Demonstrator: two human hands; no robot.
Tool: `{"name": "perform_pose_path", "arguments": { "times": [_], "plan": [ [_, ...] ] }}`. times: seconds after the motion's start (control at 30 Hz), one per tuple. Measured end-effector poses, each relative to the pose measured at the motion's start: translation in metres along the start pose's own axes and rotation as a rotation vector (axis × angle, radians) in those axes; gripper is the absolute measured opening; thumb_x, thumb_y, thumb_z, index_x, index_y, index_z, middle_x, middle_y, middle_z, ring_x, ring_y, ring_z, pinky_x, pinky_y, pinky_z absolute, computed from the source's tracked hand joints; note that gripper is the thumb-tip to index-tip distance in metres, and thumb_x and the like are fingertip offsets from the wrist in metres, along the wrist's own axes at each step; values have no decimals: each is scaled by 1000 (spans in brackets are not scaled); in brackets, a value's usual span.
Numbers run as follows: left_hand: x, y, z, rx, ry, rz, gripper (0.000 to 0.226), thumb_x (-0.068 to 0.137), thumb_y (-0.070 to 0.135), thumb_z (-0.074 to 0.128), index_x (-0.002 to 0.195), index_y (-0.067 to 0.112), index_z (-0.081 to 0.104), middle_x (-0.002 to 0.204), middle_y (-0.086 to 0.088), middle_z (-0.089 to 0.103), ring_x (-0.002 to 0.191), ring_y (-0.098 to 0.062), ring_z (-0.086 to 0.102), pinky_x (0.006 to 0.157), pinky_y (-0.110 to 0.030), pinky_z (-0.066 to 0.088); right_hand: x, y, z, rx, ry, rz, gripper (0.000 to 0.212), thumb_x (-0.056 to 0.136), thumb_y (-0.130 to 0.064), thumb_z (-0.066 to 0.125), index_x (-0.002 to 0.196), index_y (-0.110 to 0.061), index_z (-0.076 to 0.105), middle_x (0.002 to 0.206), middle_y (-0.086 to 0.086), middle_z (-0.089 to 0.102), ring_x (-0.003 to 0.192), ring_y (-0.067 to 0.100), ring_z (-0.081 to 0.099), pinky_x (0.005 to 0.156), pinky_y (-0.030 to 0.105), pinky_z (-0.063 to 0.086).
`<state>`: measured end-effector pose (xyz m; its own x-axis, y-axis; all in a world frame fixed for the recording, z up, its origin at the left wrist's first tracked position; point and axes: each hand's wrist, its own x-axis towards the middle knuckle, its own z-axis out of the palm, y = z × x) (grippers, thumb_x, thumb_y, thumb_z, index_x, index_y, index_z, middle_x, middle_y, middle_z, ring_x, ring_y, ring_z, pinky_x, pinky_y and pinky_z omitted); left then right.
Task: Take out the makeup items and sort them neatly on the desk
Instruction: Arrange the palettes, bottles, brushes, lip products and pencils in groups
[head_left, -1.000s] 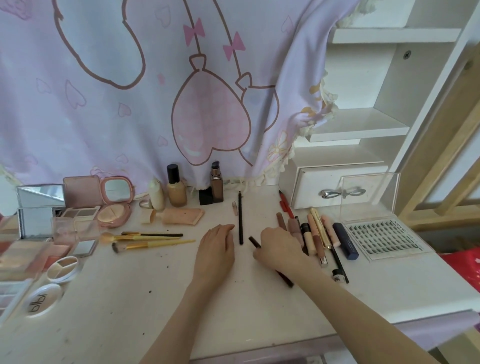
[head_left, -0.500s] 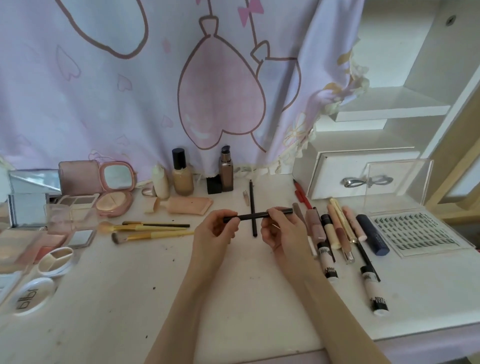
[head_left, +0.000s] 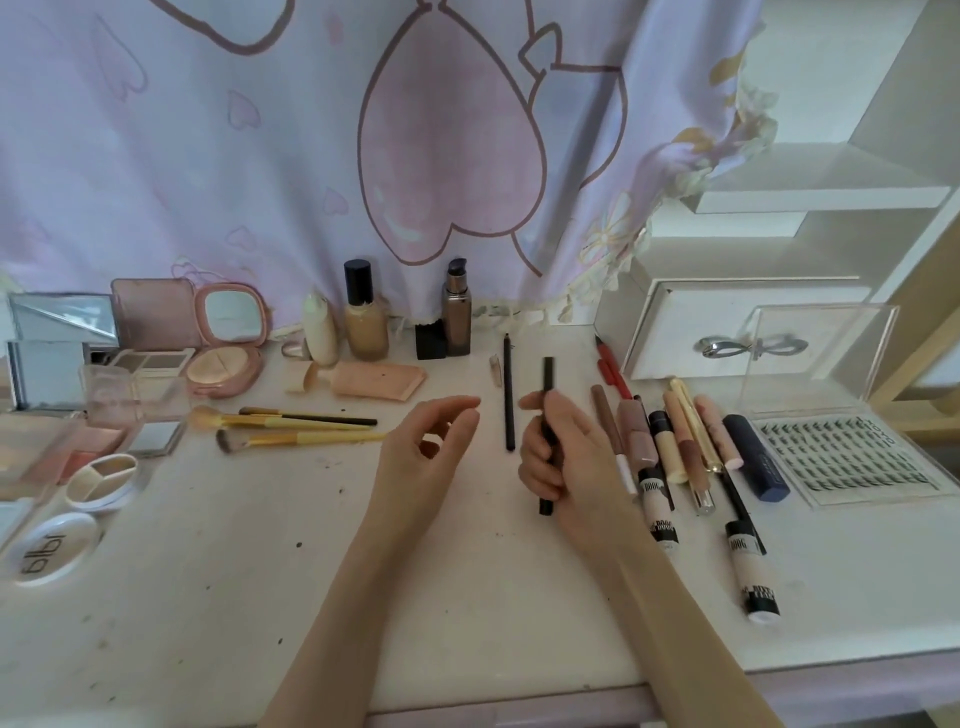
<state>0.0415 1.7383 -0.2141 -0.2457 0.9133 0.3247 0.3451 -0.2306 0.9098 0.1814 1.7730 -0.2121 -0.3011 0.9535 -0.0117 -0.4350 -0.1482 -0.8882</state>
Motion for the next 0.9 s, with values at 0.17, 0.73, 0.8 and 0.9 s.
{"name": "perform_pose_path", "arguments": {
  "times": [0.17, 0.73, 0.8, 0.9],
  "plan": [
    [0, 4, -2, -145, 27, -44, 18, 93, 21, 51, 104, 22, 65, 68, 23, 60, 64, 8, 51, 61, -5, 38, -6, 3, 5, -214, -270, 149, 28, 98, -17, 42, 86, -8, 66, 54, -5, 40, 40, 5, 27, 35, 14, 25],
    [7, -7, -11, -581, 56, -240, 13, 74, 31, 68, 77, 20, 73, 56, 6, 43, 56, -8, 39, 58, -22, 34, -6, 2, 3, -249, -351, 213, 24, 98, -10, 41, 108, -7, 63, 76, 6, 66, 53, 12, 45, 48, 21, 38],
    [8, -7, -10, -607, 75, -258, 15, 73, 30, 64, 76, 20, 74, 55, 5, 43, 55, -8, 40, 55, -19, 36, -7, 0, 1, -211, -363, 235, 34, 93, 8, 35, 110, -4, 61, 82, 7, 68, 59, 11, 50, 52, 20, 42],
    [8, -5, -11, -660, 86, -284, 14, 71, 29, 64, 73, 19, 74, 54, 4, 46, 53, -6, 43, 52, -16, 39, -9, -1, 0, -232, -370, 245, 38, 90, 13, 40, 113, -8, 62, 92, 6, 68, 69, 13, 58, 62, 19, 47]
  ]
}}
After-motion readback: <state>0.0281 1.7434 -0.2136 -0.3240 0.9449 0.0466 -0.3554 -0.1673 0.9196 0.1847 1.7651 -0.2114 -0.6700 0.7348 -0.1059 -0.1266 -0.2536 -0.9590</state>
